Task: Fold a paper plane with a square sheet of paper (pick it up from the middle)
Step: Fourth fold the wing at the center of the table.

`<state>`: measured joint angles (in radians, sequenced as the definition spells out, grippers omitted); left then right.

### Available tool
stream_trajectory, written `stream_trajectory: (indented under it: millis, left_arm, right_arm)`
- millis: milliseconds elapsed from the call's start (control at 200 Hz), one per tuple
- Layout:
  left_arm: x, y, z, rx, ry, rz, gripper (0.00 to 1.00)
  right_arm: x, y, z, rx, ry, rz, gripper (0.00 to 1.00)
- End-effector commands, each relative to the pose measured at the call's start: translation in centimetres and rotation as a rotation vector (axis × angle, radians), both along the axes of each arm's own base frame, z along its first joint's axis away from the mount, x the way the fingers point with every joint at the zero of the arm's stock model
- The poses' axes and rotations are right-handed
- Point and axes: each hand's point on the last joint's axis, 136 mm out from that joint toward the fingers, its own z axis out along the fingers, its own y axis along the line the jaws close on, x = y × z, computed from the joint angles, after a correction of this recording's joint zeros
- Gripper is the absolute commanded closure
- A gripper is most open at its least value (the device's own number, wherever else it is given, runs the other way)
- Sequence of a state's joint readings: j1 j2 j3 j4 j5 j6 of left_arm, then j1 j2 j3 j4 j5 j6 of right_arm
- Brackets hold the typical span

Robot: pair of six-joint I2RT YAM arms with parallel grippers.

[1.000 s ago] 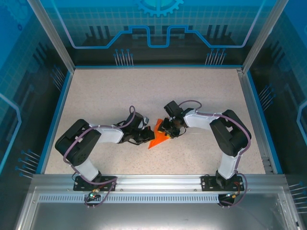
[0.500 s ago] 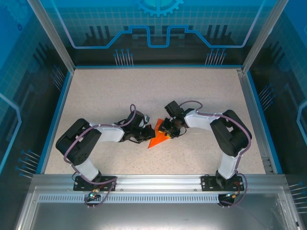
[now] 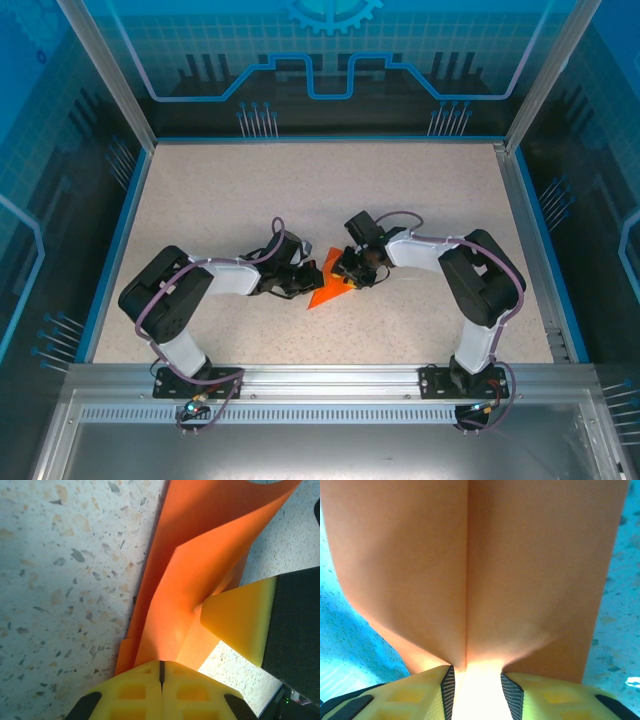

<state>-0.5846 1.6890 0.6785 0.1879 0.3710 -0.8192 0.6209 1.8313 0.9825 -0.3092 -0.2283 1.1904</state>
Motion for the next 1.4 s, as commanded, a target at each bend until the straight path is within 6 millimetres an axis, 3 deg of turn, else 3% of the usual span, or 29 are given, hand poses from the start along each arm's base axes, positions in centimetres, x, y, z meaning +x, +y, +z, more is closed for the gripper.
stream_trajectory:
  millis: [0,175,250,525,690,1025,1395]
  left_arm:
    - [0.3,0.0,-0.5,0.03,-0.005,-0.014,0.97]
    - [0.1,-0.1,-0.7,0.031,0.007,-0.025,0.97]
    - [0.1,-0.1,-0.6,0.029,0.003,-0.028,0.97]
    - [0.1,-0.3,-0.3,0.019,-0.002,-0.032,0.96]
    - [0.1,-0.4,-0.2,0.013,-0.003,-0.038,0.97]
    - [0.0,-0.7,0.3,-0.006,-0.009,-0.055,0.96]
    - [-0.1,-1.0,0.5,-0.018,-0.017,-0.079,0.96]
  right_arm:
    - [-7.1,-6.7,-7.7,-0.288,0.25,-0.016,0.62]
    - [-4.7,-4.6,-4.9,-0.192,0.118,0.048,0.58]
    - [-2.7,-3.2,-2.5,-0.149,0.034,0.082,0.56]
    - [0.1,-2.0,2.3,-0.135,-0.137,0.189,0.53]
    - [0.7,-2.3,2.2,-0.186,-0.142,0.219,0.5]
    - [1.7,-0.6,2.7,-0.185,-0.172,0.266,0.47]
    - [1.3,-1.8,0.2,-0.27,-0.083,0.232,0.47]
